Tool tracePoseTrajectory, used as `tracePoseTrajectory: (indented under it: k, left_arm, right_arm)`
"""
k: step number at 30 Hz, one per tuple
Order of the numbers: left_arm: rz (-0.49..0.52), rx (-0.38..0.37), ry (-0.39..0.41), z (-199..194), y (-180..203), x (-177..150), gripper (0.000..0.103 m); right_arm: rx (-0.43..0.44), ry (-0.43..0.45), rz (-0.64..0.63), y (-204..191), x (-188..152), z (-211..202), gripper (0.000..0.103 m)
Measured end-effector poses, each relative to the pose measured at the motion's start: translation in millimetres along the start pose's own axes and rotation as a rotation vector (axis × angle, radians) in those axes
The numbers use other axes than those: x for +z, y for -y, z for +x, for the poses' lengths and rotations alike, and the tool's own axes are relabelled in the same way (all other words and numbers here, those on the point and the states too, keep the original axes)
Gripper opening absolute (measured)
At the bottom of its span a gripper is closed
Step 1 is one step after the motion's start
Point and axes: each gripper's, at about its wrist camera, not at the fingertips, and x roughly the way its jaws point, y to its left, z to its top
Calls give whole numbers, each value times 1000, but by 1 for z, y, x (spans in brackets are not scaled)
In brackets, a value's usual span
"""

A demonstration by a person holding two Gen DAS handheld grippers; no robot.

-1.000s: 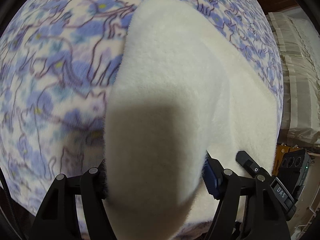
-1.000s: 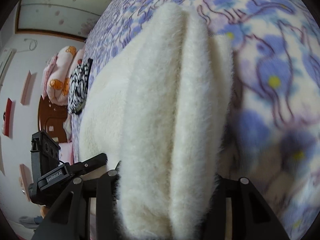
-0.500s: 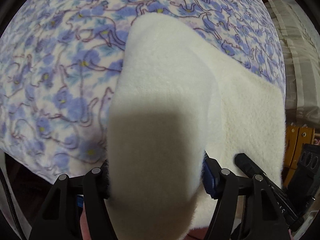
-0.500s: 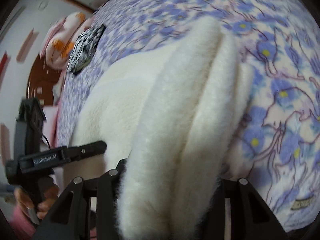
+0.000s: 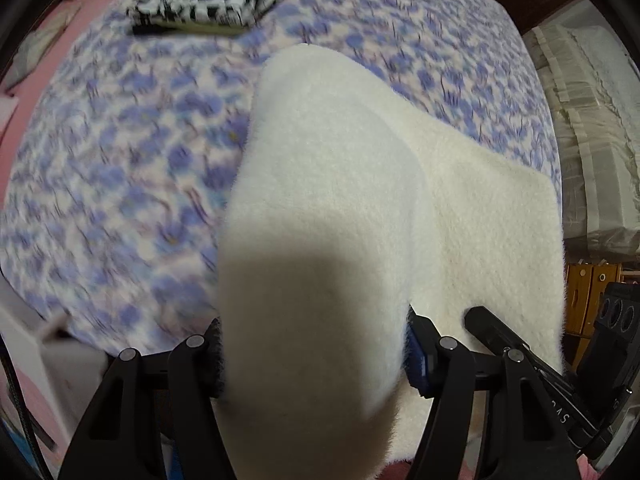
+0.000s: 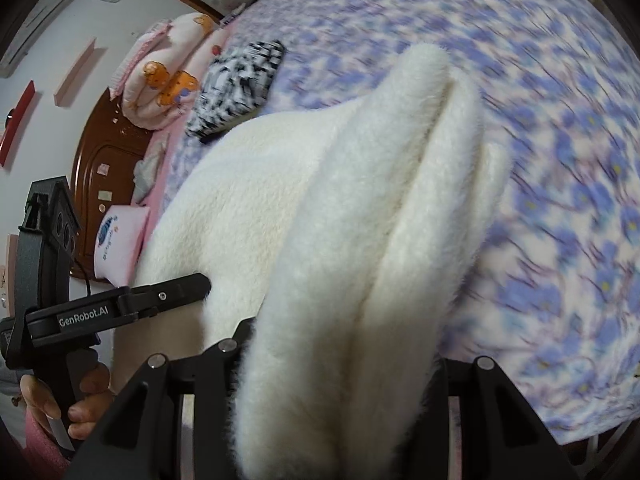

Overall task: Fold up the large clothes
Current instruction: 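Lift the folded cardigan with both tools and carry it toward the patterned garment, then lower the cardigan onto the black-and-white garment and open both tools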

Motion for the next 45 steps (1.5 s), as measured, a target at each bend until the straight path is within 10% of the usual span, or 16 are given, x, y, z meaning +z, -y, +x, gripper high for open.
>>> tracePoseTrajectory:
  k: [12, 23, 31, 37, 45]
  left_arm:
    - [130, -1, 258, -147, -148, 207, 64]
    - [113, 9, 522, -212, -234, 379, 64]
    - [141, -16, 570, -150, -279, 499, 64]
    - [96, 6, 490, -27, -320, 569, 64]
    - [-44, -186, 378, 83, -384, 583, 84]
  right_arm:
    - [32, 264, -59, -208, 135, 56, 41]
    - [145, 435, -210, -304, 277, 105, 41]
    - [192, 493, -217, -295, 359, 187, 41]
    - [175, 395, -200, -251, 406, 295, 41]
    - [223, 245, -171, -169, 408, 398, 44]
